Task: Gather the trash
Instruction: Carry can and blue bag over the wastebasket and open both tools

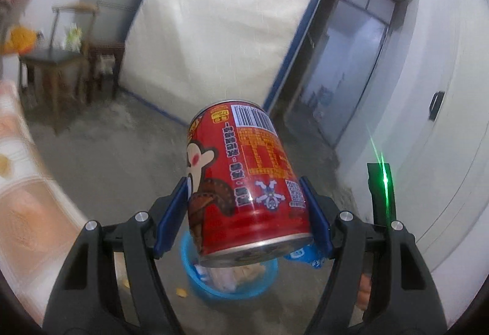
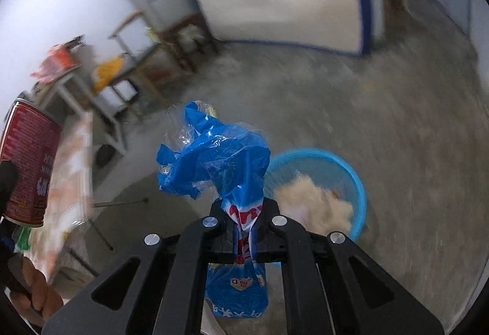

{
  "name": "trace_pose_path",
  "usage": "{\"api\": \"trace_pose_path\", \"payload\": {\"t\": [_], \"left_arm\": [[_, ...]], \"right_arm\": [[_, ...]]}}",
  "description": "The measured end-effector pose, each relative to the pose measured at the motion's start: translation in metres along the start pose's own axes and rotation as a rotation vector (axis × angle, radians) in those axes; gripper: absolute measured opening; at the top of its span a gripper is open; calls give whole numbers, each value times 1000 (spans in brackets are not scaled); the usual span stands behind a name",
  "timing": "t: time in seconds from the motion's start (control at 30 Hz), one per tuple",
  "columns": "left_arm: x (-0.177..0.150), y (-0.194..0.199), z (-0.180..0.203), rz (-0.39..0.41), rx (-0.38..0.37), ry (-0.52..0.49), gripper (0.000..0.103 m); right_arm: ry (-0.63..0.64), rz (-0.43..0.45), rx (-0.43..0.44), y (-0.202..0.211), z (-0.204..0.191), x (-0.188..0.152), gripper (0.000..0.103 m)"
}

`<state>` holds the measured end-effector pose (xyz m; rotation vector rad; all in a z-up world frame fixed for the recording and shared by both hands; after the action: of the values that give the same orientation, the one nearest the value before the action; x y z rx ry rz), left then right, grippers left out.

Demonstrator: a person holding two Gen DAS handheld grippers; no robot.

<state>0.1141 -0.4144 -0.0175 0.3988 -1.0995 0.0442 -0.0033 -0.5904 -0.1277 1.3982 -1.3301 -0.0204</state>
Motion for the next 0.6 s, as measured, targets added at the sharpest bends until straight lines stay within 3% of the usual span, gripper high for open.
{"api": "trace_pose_path", "payload": {"t": [0.13,0.27,0.5,0.6], "left_arm": [[-51,-71,-9,-142,33,1,67],[-110,-142,-27,-311,73,18,67],[-180,-218,-66,-510,107,50,68],[-212,-232,-87,-605,137,69,76]], "right_arm": [[-95,-76,-49,-41,54,-25,6],[-141,-124,-87,-80,83,-42,6],[-155,-167,-133,-148,105,-65,7],[-119,-295,-179,-183,112,-87,19]]}}
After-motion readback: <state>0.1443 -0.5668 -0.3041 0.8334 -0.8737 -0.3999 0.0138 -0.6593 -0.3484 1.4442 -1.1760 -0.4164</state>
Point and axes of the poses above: each gripper's, at about its wrist camera, not at the fingertips, and y roughly against the way its jaws point, z to its right, x to its top, the point moved 8 cm from there along -y, roughly the way its jaws point, and after that the axes turned 7 degrees about z, right-handed, at the moved point
